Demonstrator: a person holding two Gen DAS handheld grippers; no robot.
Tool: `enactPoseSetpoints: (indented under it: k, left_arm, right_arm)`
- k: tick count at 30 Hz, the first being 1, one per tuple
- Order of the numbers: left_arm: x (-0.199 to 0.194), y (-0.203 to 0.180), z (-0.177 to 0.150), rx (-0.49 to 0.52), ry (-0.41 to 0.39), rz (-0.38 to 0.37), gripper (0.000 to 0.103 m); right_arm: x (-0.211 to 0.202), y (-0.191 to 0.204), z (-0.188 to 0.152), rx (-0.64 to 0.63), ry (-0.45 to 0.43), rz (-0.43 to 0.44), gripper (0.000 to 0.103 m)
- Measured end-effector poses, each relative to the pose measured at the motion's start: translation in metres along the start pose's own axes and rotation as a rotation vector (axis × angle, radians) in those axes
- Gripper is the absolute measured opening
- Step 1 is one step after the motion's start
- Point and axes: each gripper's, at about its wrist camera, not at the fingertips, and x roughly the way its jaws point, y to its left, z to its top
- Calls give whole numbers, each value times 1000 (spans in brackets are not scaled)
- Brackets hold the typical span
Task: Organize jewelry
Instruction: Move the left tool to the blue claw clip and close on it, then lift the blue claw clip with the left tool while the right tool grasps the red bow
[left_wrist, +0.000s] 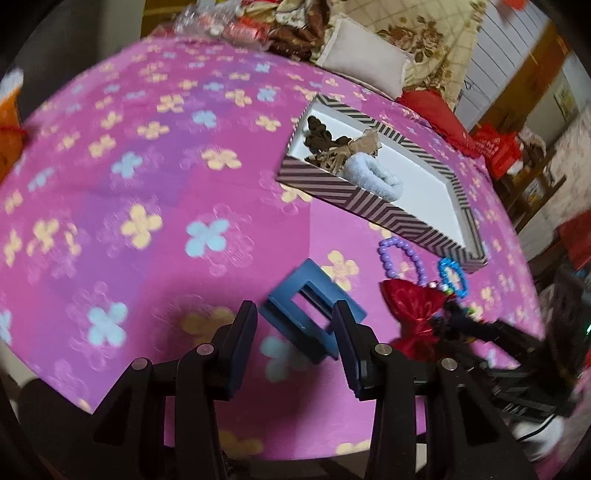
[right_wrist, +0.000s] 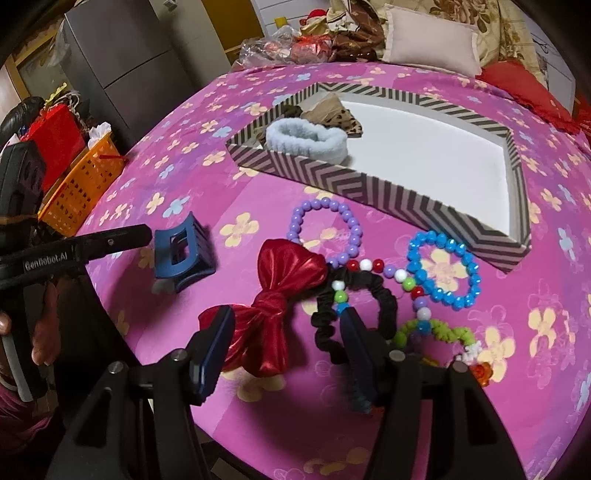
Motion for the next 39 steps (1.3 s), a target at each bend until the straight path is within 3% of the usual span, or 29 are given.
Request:
enactPoseSetpoints:
  k: [10,20,26,30,32,34,39]
  left_arm:
    - [12,-5,2,-215,78,-54,31]
    - [28,-16,5,-282,99,34,32]
    - [36,-23,8,-252,101,96,32]
    - [40,-18,10,-253,113,76,32]
    - [38,-11,10,-271,111,40,26]
    - [39,-7,11,-252,128,38,4]
    - [36,-3,9,-223,136,14,3]
  right_arm:
    - [3,-2,0,16,-6,25,66]
    - [7,2,-5,-5,5,42,69]
    - [13,1,-4,2,11,52,69]
    - [15,8,-3,-19,11,45,69]
    - [17,12,-2,-30,10,38,69]
    - [20,14,-1,-40,9,30,69]
    - [25,25,4,-85,13,-10,62]
